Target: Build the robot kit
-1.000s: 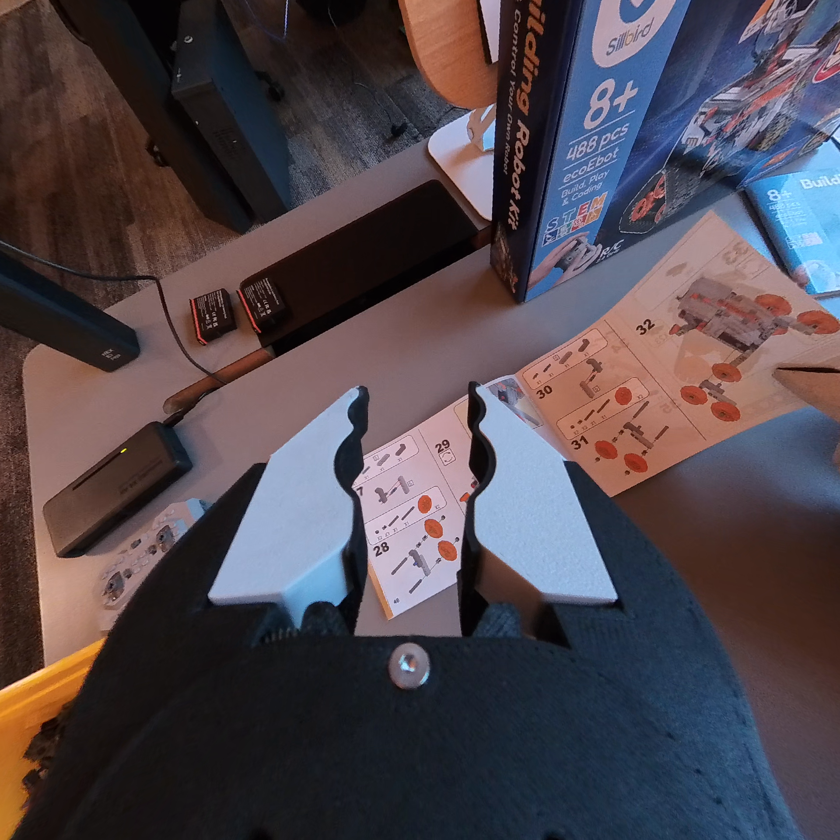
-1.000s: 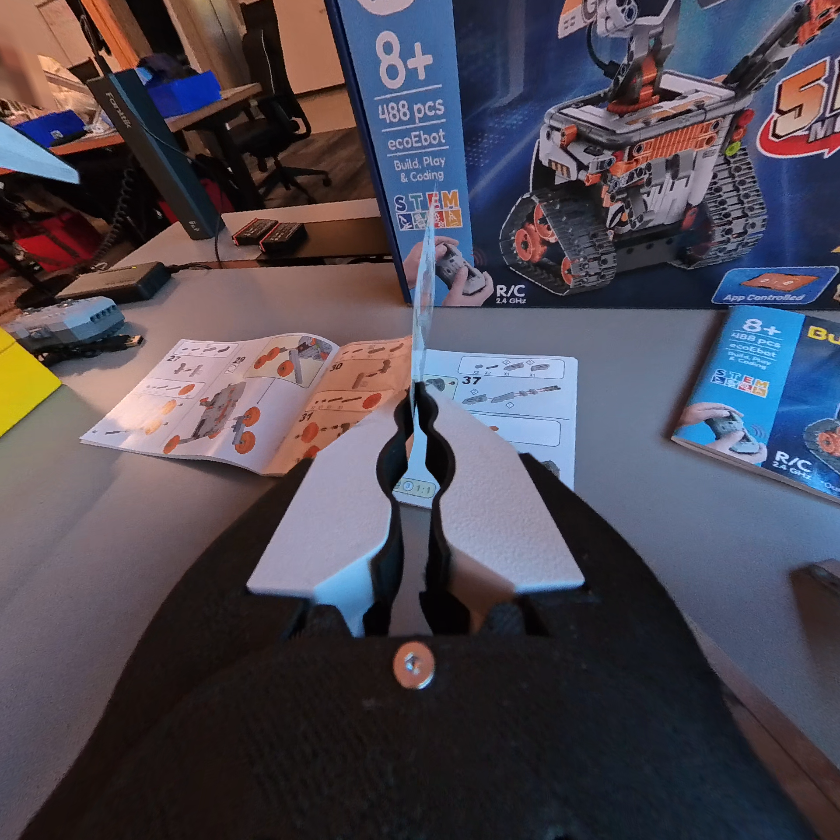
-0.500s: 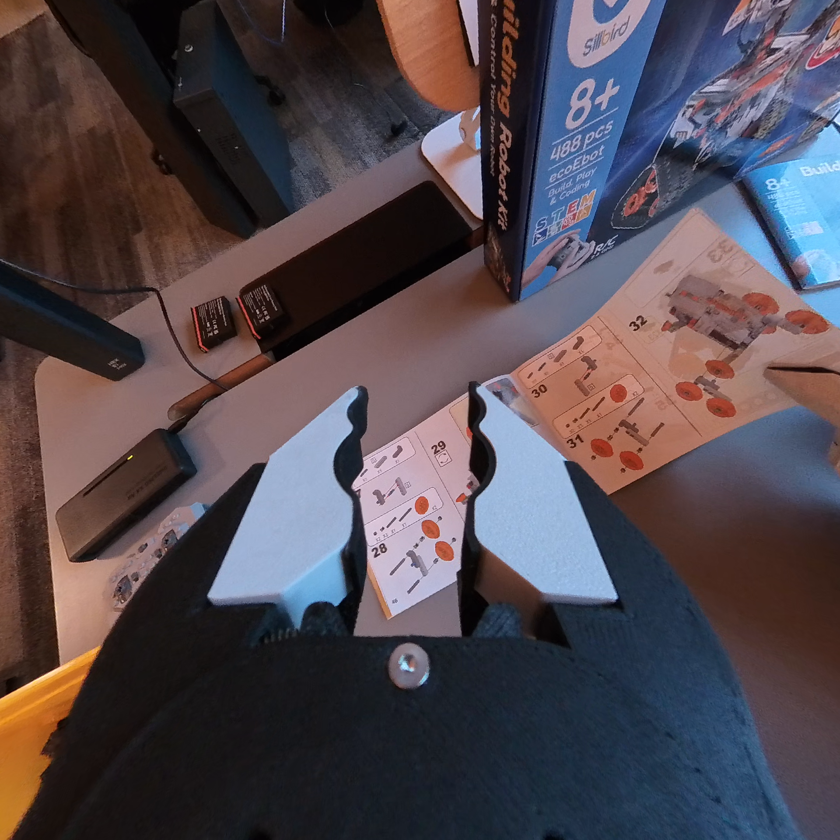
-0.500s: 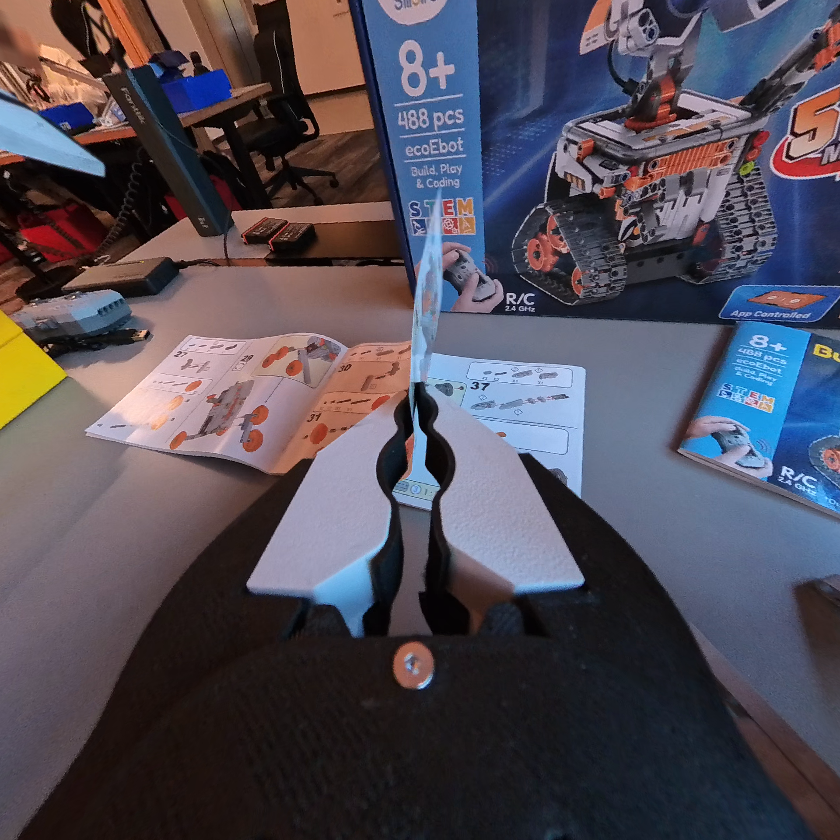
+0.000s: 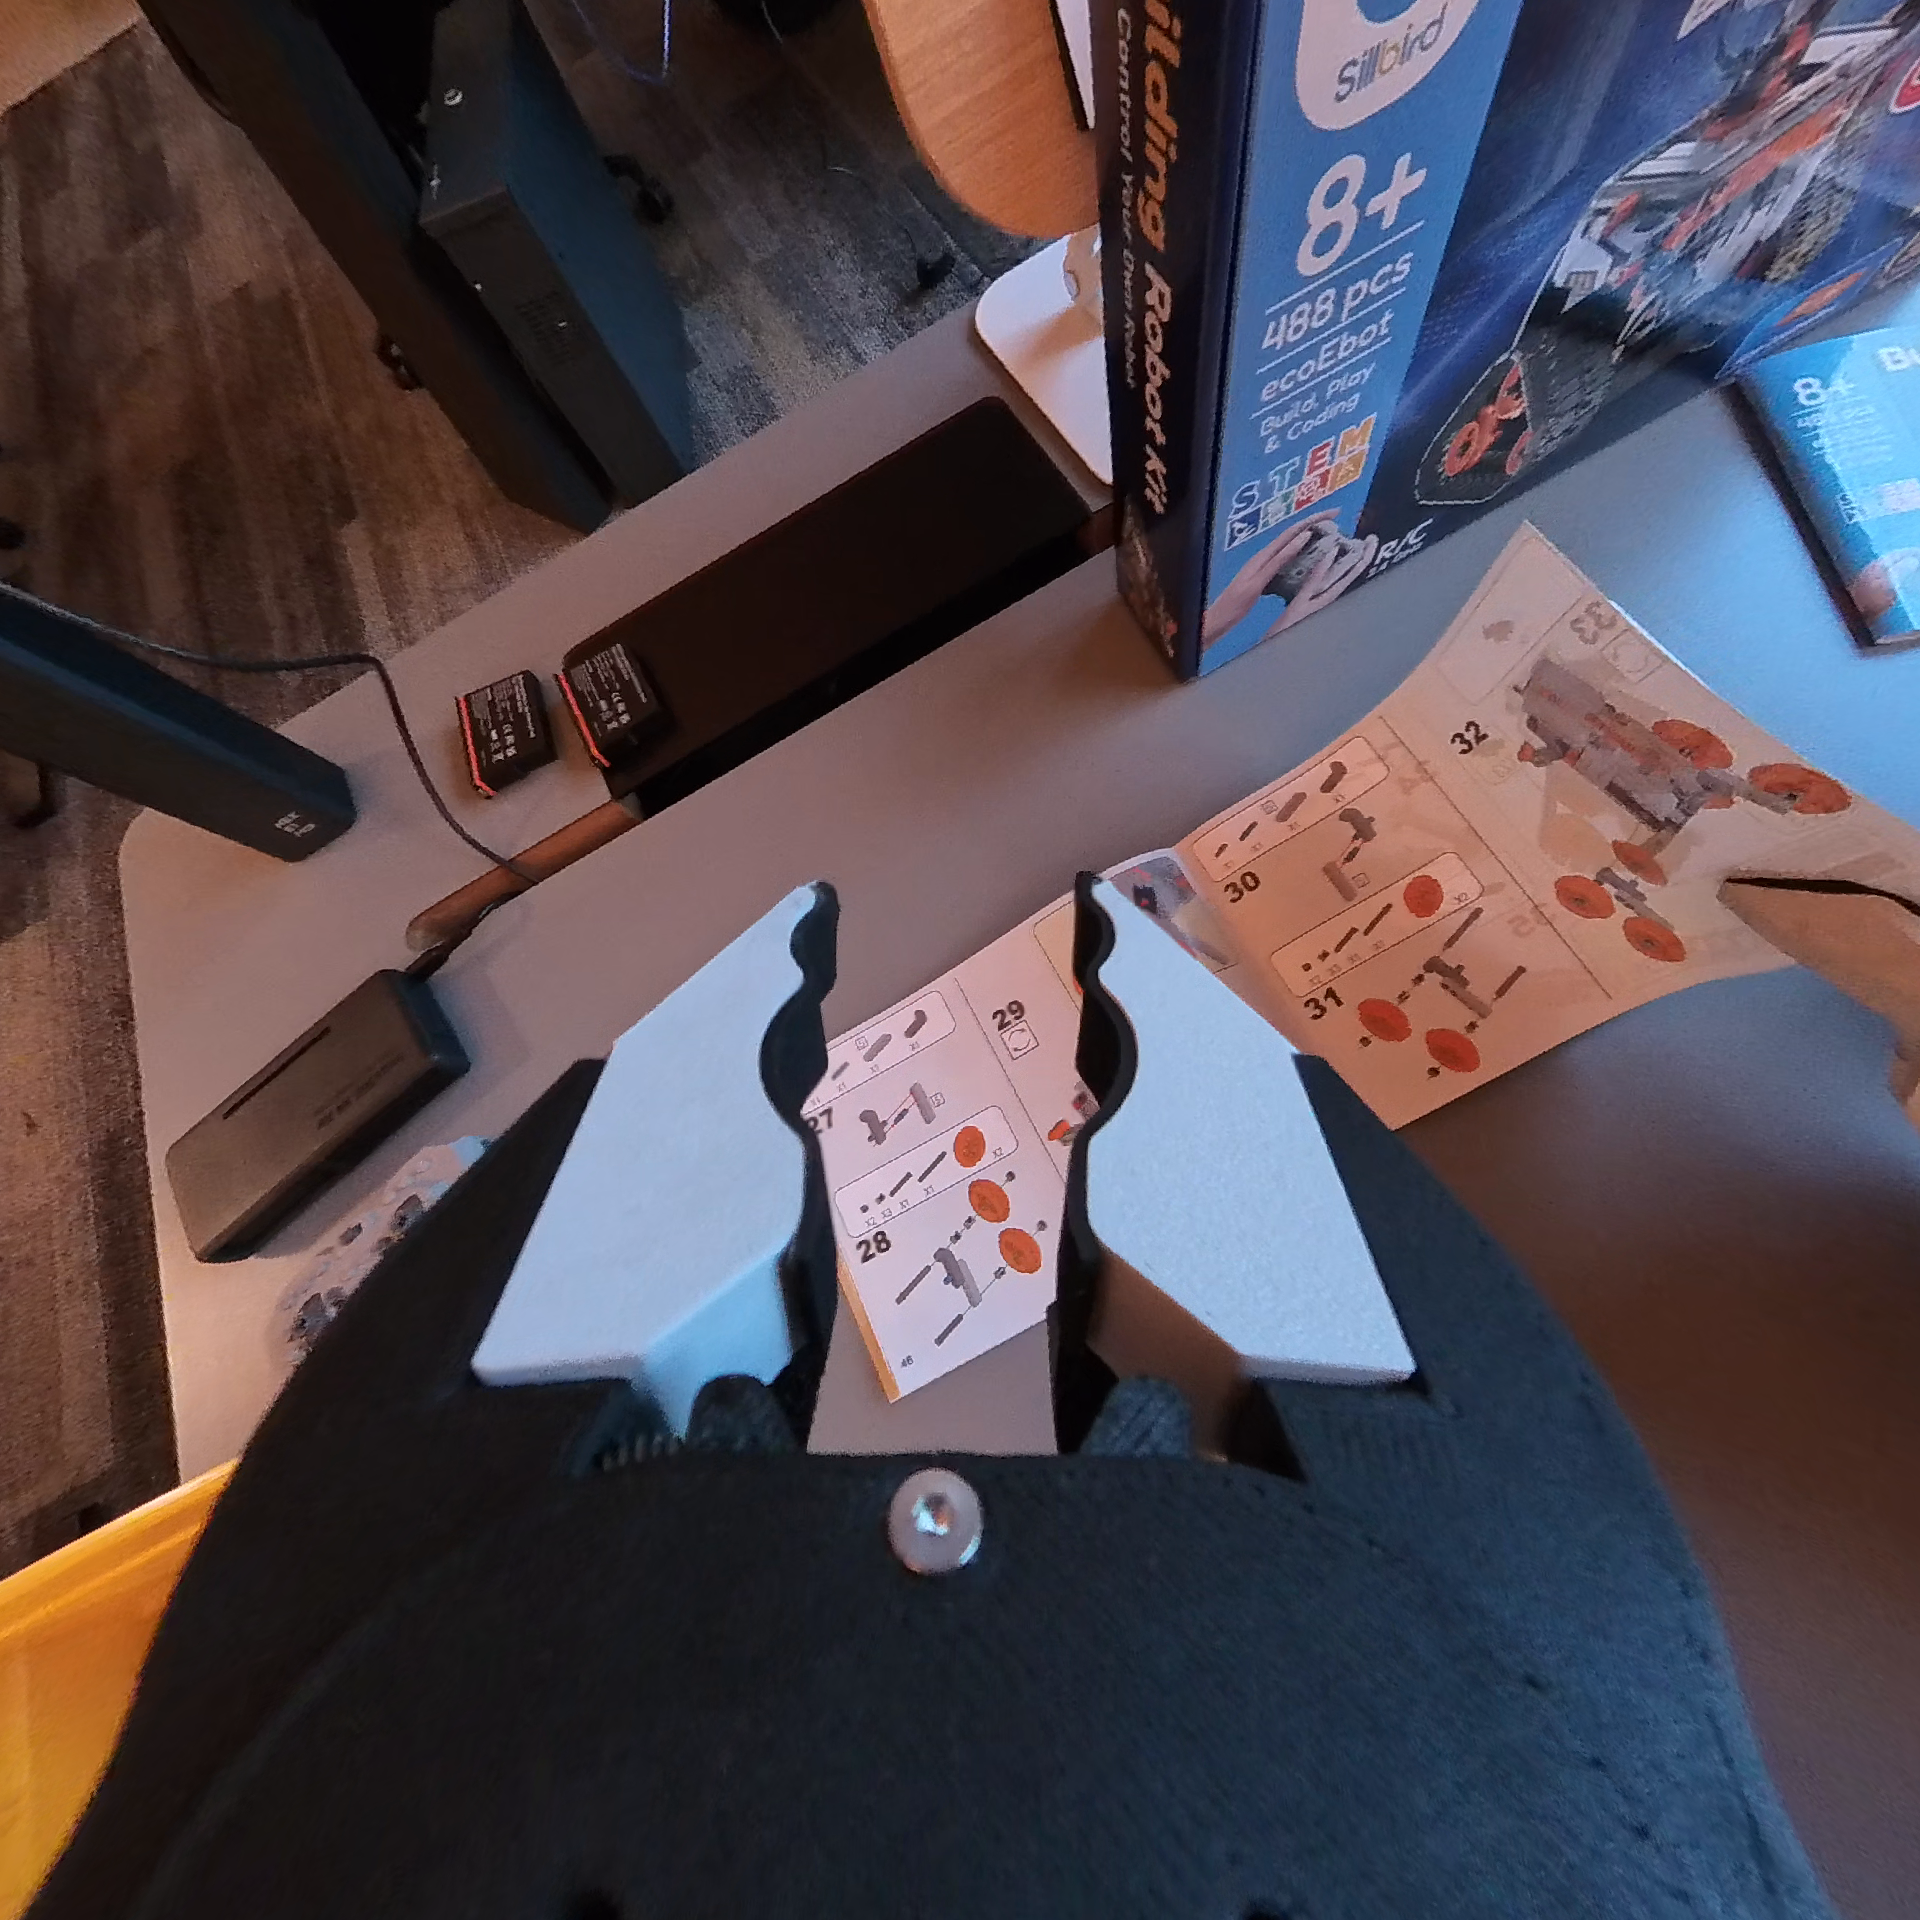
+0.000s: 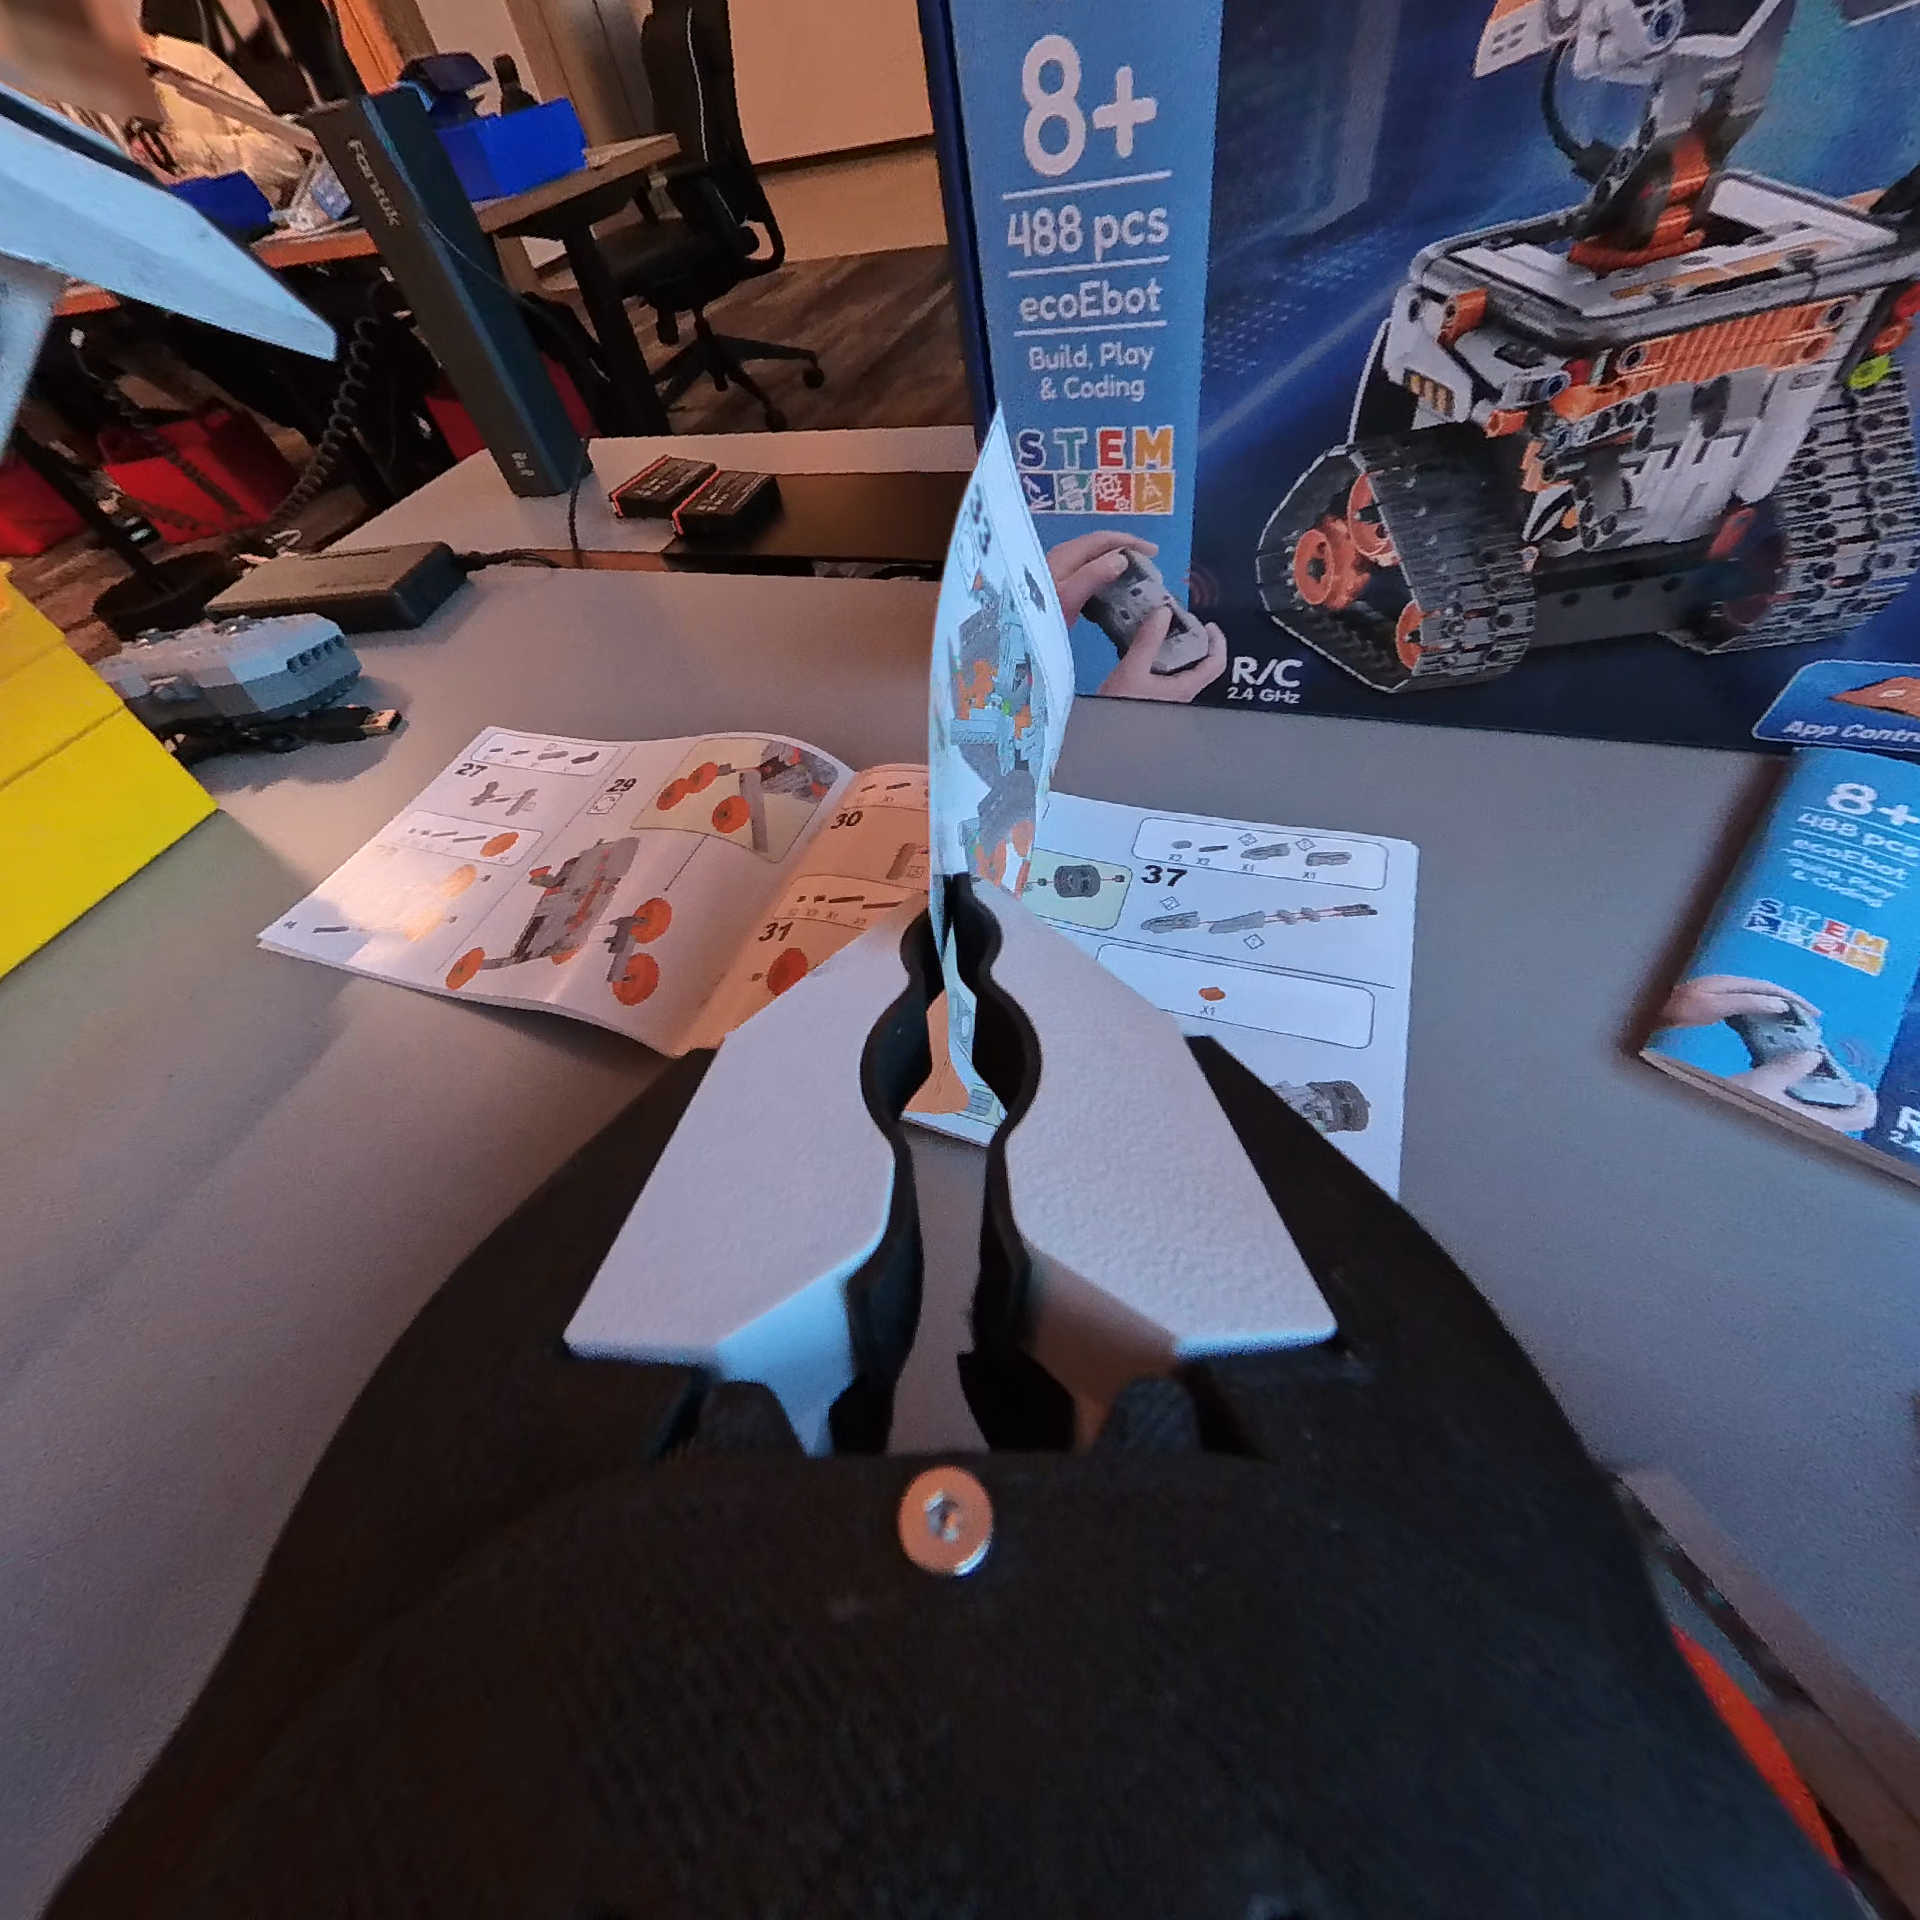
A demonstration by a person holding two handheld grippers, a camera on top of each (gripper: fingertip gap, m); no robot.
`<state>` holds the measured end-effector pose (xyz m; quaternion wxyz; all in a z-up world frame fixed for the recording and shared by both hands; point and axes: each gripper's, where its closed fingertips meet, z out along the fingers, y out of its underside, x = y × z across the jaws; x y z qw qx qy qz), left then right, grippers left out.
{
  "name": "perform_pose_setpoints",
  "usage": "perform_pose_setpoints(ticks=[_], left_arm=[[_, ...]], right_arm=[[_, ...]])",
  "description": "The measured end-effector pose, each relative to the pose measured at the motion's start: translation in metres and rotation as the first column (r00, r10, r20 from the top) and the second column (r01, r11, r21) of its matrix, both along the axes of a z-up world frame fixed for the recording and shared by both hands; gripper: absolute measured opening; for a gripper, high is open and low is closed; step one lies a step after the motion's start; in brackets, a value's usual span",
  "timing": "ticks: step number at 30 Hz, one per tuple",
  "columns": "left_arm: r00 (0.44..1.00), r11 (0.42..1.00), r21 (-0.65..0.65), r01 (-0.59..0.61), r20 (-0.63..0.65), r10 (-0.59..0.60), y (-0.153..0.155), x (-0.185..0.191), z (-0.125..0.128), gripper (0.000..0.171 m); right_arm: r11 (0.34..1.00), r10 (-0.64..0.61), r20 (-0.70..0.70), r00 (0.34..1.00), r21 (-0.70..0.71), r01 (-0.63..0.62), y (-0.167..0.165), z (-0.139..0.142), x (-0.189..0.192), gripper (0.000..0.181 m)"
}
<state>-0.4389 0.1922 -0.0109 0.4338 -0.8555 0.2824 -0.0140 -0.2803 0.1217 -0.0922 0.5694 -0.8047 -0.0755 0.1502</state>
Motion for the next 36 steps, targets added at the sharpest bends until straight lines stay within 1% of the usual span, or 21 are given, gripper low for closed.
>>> perform_pose_setpoints(ticks=[8,21,27,32,36], left_arm=[[1.000,1.000,0.004,-0.022,0.003,0.022,0.000,-0.006,0.002,0.044],[1.000,1.000,0.002,-0.006,-0.002,0.006,-0.001,-0.002,0.002,0.045],[0.999,0.999,-0.001,-0.039,-0.001,0.039,0.001,-0.014,0.002,0.044],[0.998,0.998,-0.011,-0.056,0.004,0.056,0.003,-0.022,-0.001,0.044],[0.997,0.998,-0.015,-0.063,0.033,0.064,0.004,-0.028,-0.001,0.044]], right_arm=[[1.000,0.010,-0.011,1.000,-0.004,-0.010,0.001,0.001,-0.001,0.000],[1.000,0.008,-0.015,1.000,-0.005,-0.008,0.001,0.001,0.000,0.000],[1.000,-0.011,-0.047,0.999,-0.005,0.011,0.000,0.003,0.007,0.000],[0.998,-0.027,-0.097,0.995,-0.053,0.022,0.002,-0.006,0.012,0.000],[0.998,-0.050,-0.128,0.991,-0.042,0.045,0.001,-0.001,0.019,0.000]])
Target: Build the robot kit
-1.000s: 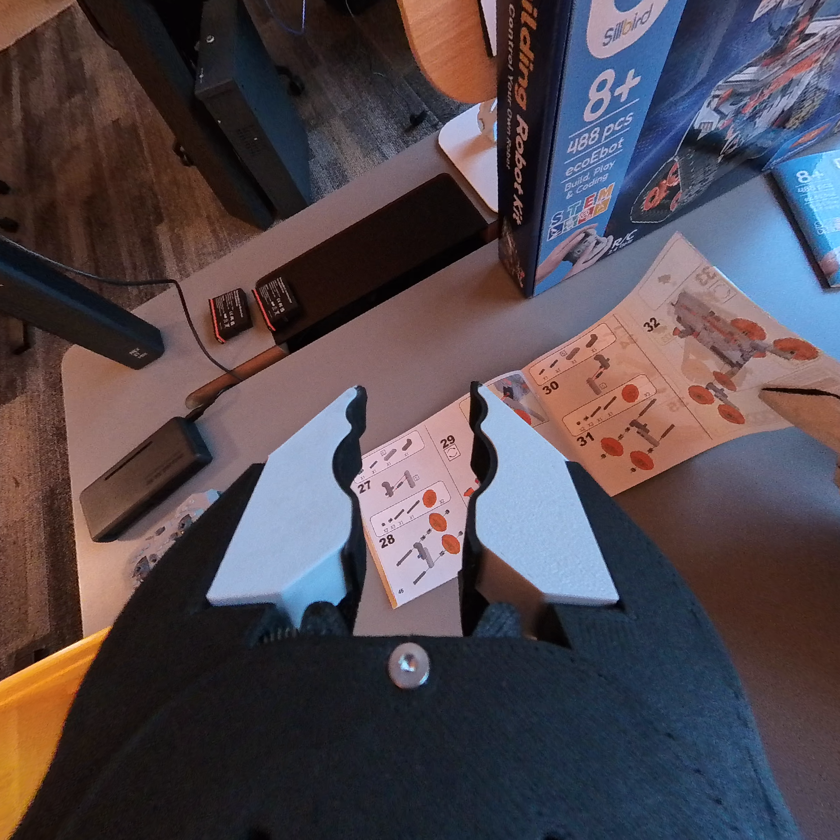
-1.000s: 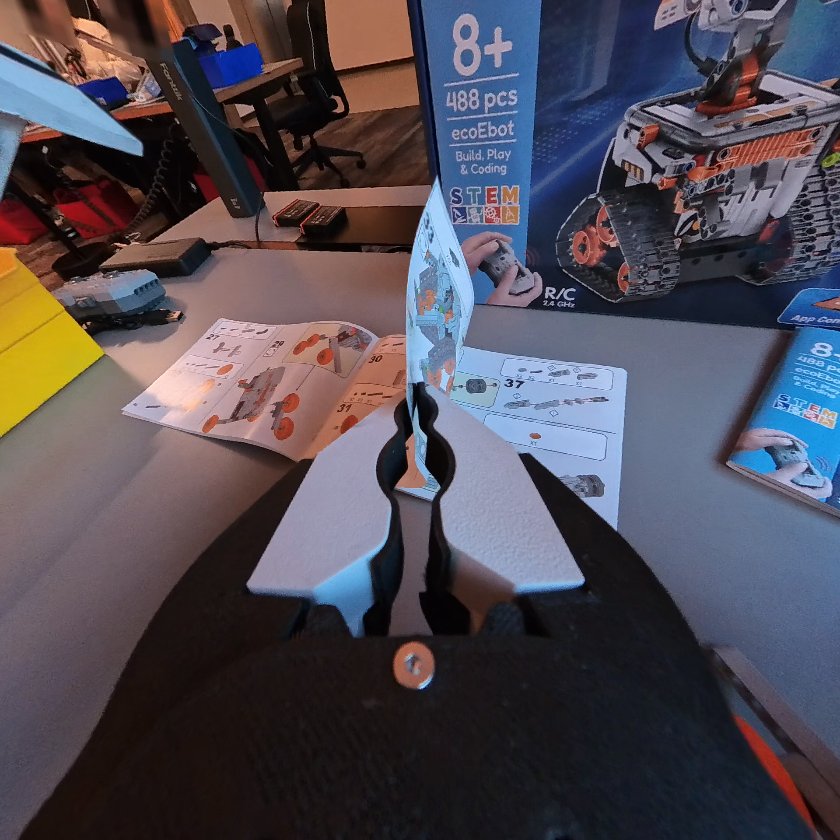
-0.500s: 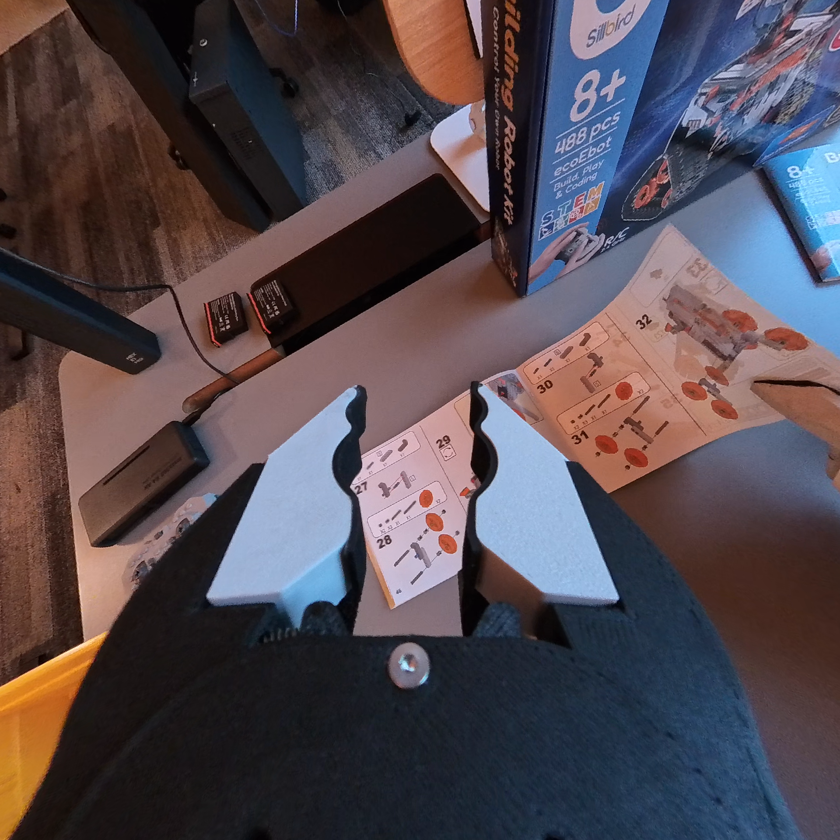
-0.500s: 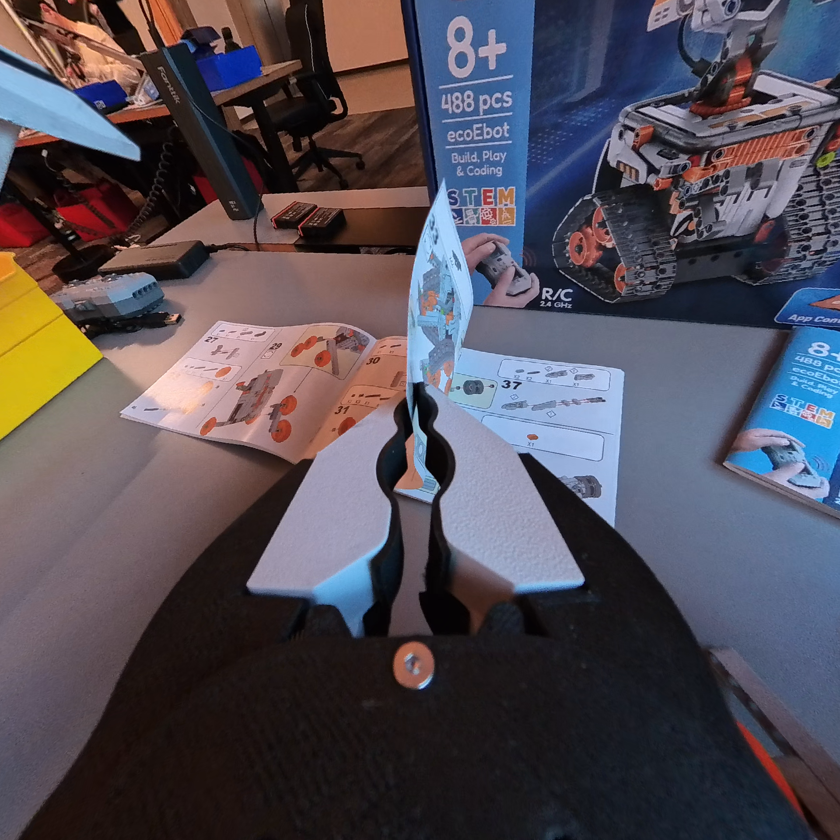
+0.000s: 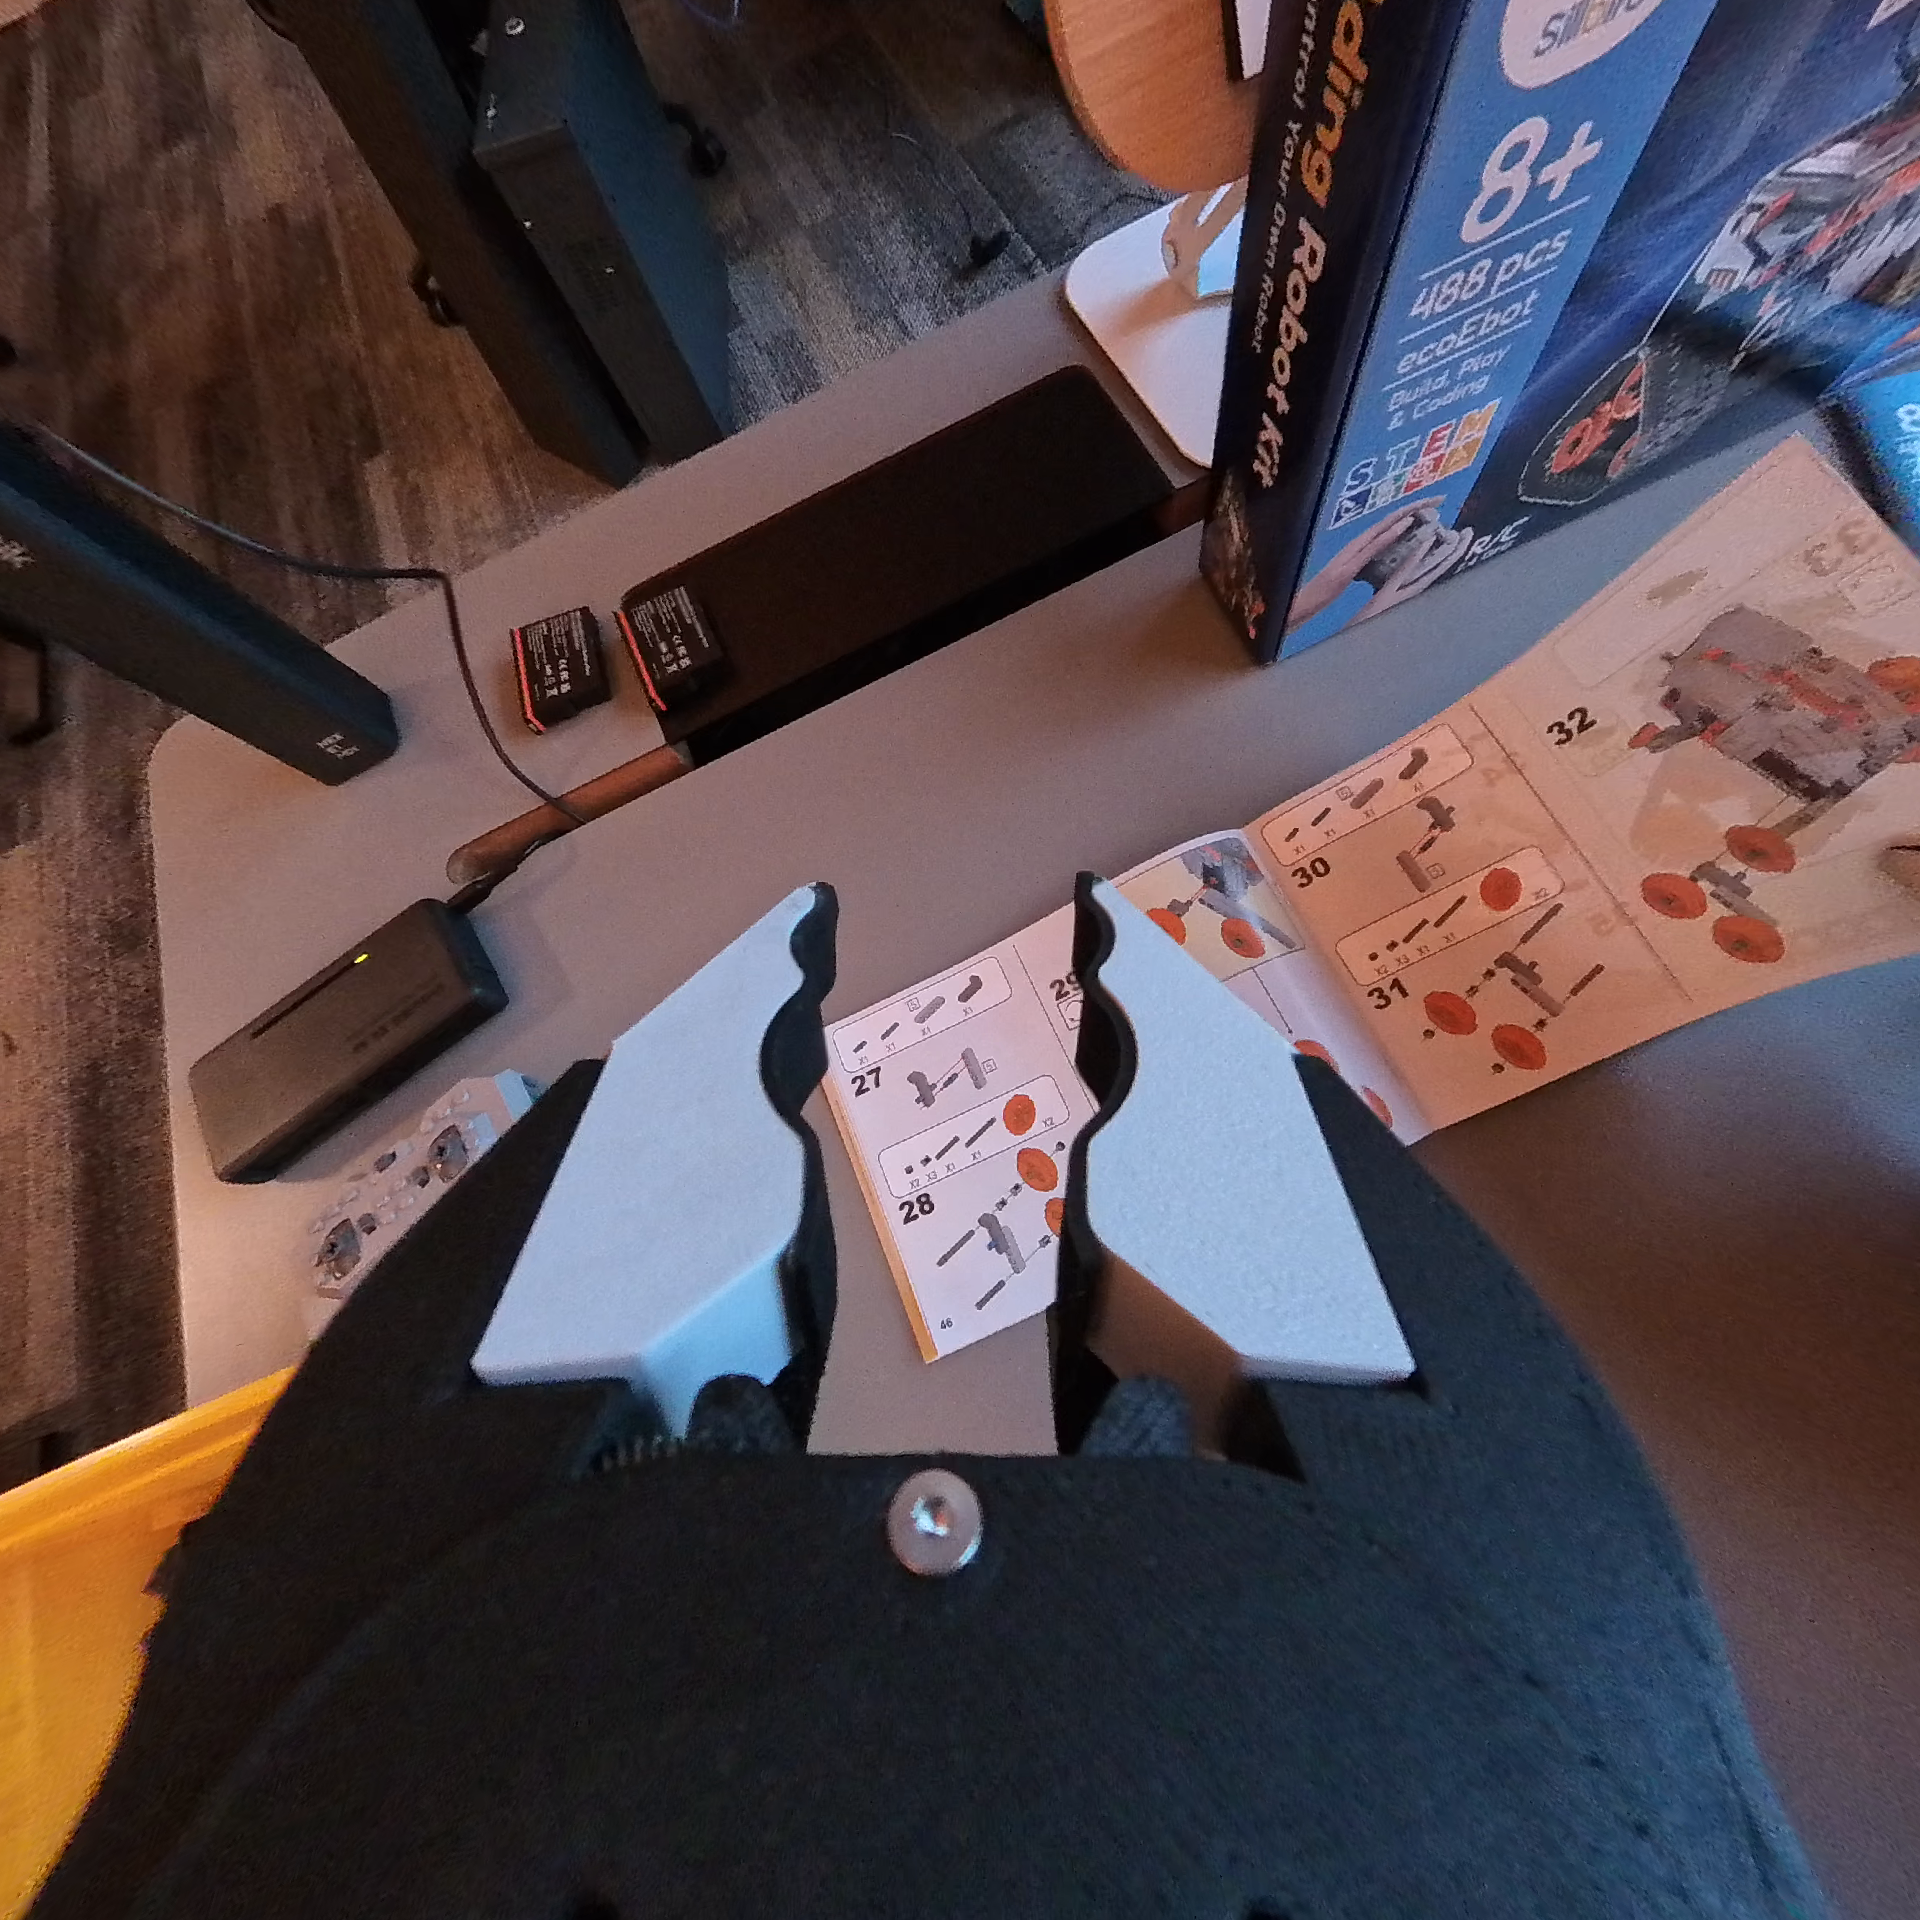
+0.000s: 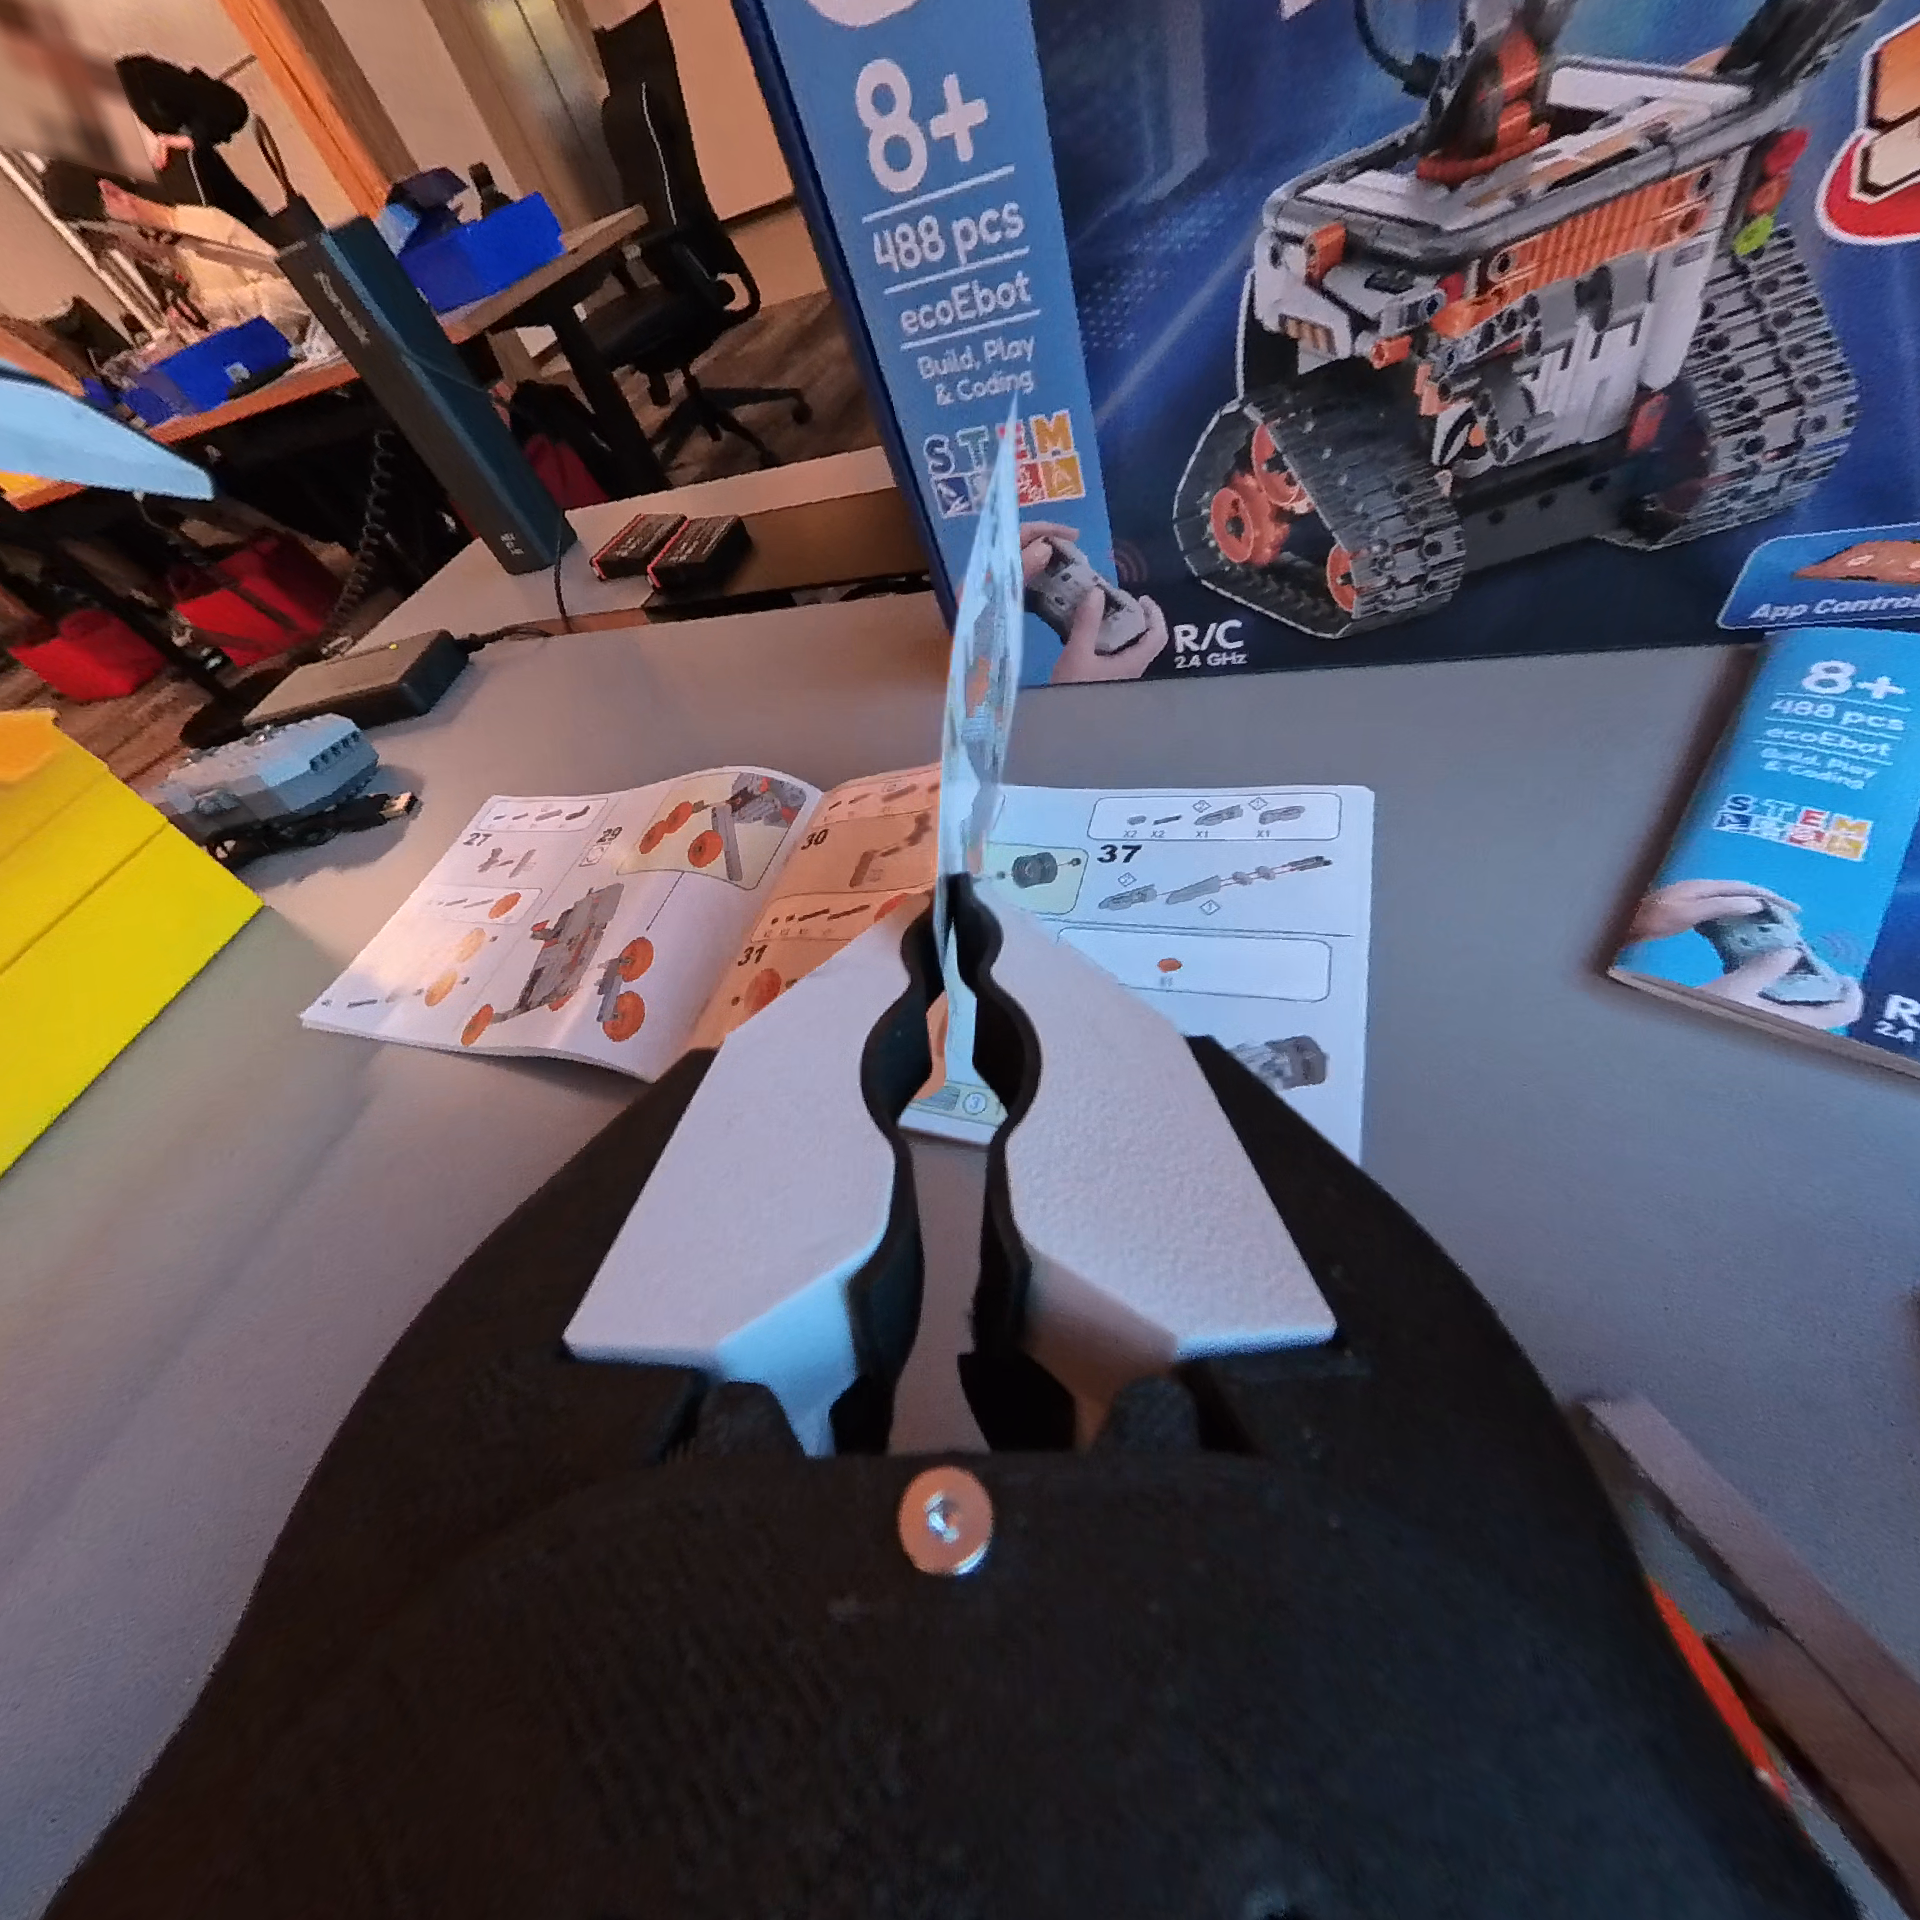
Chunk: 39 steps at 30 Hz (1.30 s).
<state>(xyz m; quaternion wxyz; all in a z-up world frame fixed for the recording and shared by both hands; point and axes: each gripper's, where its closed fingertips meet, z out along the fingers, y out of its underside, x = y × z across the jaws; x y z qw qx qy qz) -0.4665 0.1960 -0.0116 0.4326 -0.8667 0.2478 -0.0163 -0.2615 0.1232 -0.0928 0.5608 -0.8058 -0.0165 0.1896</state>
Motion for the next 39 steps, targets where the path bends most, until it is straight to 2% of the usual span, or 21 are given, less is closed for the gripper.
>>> perform_pose_setpoints(ticks=[5,39], left_arm=[[0.999,1.000,0.001,0.009,0.033,-0.009,-0.0010,0.0013,0.0028,0.044],[1.000,1.000,-0.001,0.019,0.006,-0.019,-0.0029,0.0076,0.0025,0.044]], right_arm=[[0.999,-0.034,-0.008,0.999,0.018,0.034,0.0011,0.0043,0.0088,0.000],[1.000,-0.006,-0.027,1.000,0.015,0.006,0.0004,0.0046,0.0027,0.000]])
